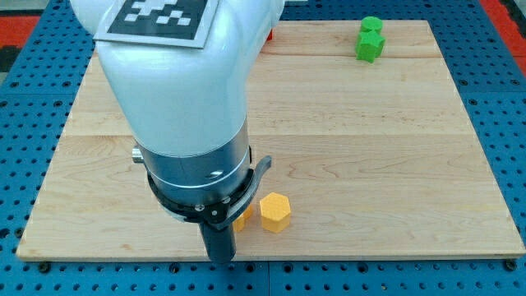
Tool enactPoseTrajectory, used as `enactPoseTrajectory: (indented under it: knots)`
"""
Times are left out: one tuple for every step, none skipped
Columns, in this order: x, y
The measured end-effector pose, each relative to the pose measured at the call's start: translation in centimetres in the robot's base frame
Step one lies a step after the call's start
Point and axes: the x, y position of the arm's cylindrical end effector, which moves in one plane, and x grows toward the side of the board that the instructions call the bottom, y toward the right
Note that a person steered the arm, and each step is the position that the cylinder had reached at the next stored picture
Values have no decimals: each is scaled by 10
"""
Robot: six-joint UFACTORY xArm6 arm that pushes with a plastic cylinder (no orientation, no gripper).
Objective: Push yellow hexagon closer to red circle
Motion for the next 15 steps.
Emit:
enactPoseTrajectory:
  knots:
    - [0, 0]
    - [0, -11]
    - [-2, -6]
    - [-16, 30]
    - [-18, 89]
    - [-35, 89]
    - [-69, 33]
    - [-57, 51]
    - [-23, 67]
    - [-16, -14]
    - [-29, -26]
    - [-70, 19]
    - [-109, 55]
    - [-148, 58]
    - [-167, 57]
